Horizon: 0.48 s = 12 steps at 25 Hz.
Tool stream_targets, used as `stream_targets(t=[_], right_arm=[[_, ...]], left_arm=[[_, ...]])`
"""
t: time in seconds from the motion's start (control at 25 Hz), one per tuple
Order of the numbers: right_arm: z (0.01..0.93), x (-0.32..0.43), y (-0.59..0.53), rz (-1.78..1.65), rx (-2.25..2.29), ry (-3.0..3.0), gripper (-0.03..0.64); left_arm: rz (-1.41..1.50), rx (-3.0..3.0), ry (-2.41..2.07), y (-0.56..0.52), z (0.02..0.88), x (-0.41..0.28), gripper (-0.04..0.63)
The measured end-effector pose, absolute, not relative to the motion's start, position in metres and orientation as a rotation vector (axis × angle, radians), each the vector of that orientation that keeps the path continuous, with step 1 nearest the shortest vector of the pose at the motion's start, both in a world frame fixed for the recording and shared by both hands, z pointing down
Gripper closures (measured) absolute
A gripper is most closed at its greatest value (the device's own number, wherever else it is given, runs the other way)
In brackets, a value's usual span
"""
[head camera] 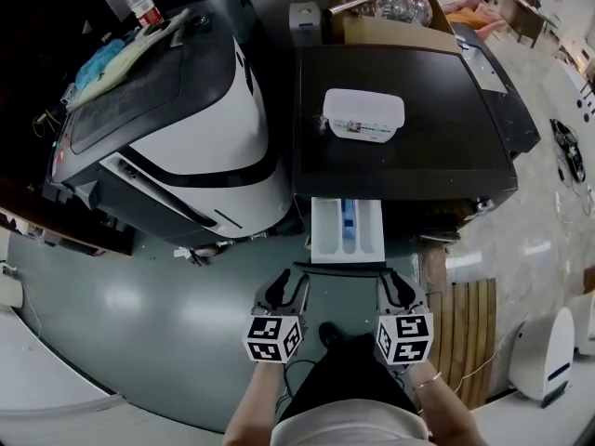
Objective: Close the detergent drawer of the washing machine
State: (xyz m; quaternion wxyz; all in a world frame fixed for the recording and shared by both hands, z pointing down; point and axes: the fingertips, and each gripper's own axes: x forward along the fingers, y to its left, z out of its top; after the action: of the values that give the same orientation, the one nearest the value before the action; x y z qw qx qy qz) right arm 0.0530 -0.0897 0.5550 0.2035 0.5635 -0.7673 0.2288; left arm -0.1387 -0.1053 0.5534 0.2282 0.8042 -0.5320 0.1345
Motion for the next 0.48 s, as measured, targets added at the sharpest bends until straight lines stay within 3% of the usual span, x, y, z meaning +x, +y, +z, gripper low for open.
stream_targets(t=[0.48], right_arm=[[0.5564, 0.0516, -0.091, 0.612, 1.566, -2.133, 0.529]], left_arm=[[0.393, 2.221, -1.449, -0.1129, 0.5594, -0.1323, 0.462]])
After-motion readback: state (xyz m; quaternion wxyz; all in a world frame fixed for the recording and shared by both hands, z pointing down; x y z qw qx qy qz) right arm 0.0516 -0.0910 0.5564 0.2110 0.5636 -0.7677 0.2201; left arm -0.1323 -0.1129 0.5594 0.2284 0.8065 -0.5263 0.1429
